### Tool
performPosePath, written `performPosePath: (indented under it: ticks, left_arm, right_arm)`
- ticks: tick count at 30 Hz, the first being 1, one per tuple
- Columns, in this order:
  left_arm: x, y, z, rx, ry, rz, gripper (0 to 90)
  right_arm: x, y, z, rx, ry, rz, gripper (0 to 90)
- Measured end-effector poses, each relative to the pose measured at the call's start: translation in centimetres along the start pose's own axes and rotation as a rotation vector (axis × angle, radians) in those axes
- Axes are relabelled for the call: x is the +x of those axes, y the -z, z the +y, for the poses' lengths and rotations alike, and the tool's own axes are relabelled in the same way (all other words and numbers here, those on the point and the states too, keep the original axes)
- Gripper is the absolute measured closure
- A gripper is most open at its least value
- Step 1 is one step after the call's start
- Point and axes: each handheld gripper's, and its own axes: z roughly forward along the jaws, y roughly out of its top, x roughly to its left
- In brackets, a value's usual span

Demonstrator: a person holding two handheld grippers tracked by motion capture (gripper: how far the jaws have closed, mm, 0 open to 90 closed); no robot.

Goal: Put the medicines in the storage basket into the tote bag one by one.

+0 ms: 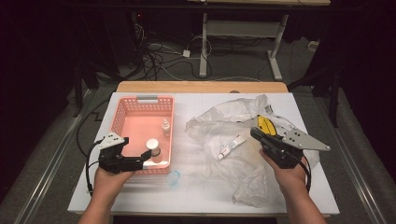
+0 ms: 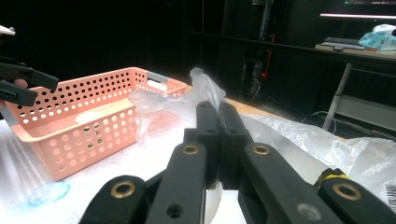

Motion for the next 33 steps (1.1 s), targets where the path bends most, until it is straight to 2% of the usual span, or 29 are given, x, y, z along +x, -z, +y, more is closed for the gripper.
performPosePath:
  ticks: [6, 11, 16, 21, 25, 28, 33]
  left_arm:
    - [0.6, 0.0, -0.2, 0.007, 0.014, 0.005, 0.0]
    - [0.3, 0.1, 0.1, 0.008, 0.011, -0.003, 0.0]
    - [-0.2, -0.2, 1.2, 0.0, -0.013, -0.01, 0.0]
    - [-0.3, -0.8, 2.8, -0.004, -0.033, -0.008, 0.0]
    - [0.1, -1.8, 4.1, 0.032, -0.038, -0.003, 0.0]
    - [0.3, -2.8, 4.9, 0.065, -0.048, -0.038, 0.0]
    - [0.8, -4.4, 5.7, 0.139, -0.056, -0.026, 4.5]
  right_arm:
    - [0.0, 0.0, 0.0, 0.0, 0.0, 0.0, 90.0]
    - [0.0, 0.0, 0.0, 0.0, 0.0, -0.001, 90.0]
    - [0.0, 0.0, 0.0, -0.001, 0.001, -0.001, 90.0]
    - [0.0, -0.1, -0.1, 0.005, -0.003, 0.0, 90.0]
    - [0.0, -0.1, -0.1, 0.003, -0.003, -0.002, 90.0]
    - [-0.1, 0.0, 0.0, -0.002, -0.003, -0.005, 90.0]
    - [-0.1, 0.1, 0.0, -0.002, -0.002, -0.004, 90.0]
